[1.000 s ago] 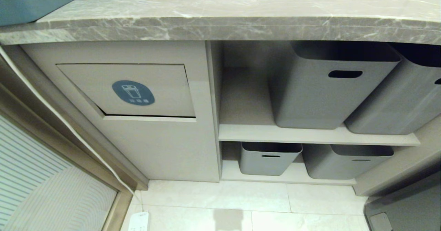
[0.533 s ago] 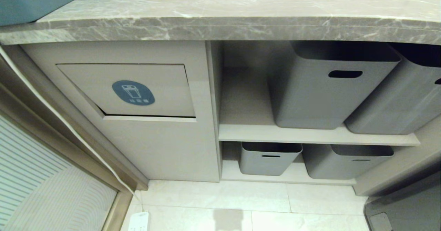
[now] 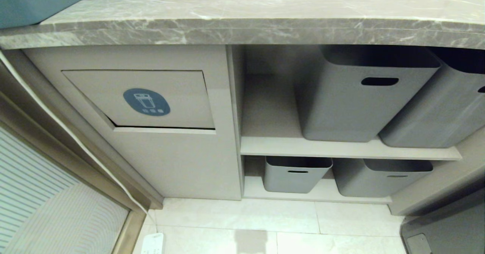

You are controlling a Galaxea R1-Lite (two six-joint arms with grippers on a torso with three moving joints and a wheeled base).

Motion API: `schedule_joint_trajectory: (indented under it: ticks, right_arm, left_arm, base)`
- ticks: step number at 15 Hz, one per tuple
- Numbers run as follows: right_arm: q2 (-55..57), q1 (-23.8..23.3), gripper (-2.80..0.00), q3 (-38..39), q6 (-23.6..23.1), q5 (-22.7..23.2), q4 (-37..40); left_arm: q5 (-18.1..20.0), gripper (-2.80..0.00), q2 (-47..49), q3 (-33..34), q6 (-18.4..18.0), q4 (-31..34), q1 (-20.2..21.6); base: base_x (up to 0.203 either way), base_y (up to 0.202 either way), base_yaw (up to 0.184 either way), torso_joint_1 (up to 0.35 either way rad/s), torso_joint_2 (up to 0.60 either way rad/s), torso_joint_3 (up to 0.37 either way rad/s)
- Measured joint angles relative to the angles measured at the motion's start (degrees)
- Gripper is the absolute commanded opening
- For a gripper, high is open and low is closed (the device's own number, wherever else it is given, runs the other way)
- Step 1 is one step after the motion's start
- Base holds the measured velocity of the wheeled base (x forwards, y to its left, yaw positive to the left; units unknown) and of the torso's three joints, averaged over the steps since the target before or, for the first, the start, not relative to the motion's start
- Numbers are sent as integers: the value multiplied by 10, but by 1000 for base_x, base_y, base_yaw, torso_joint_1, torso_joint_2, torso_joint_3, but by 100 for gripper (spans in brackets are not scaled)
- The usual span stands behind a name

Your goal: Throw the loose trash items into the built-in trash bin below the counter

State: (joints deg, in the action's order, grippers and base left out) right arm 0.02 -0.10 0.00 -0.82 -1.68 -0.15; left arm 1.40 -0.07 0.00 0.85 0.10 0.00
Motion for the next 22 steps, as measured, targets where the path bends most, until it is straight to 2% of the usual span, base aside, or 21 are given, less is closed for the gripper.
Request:
schedule_joint_trajectory:
  ticks: [14,22]
  right_arm:
    - [0,0,-280,0,9,-1,0]
    - [0,0,-280,0,10,-2,0]
  left_arm:
    - [1,-280,0,0,1,-1,0]
    - [-1,-280,1,0,3,-1,0]
  base:
    - [0,0,0,2,2,179]
    - [0,0,0,1,-1,29]
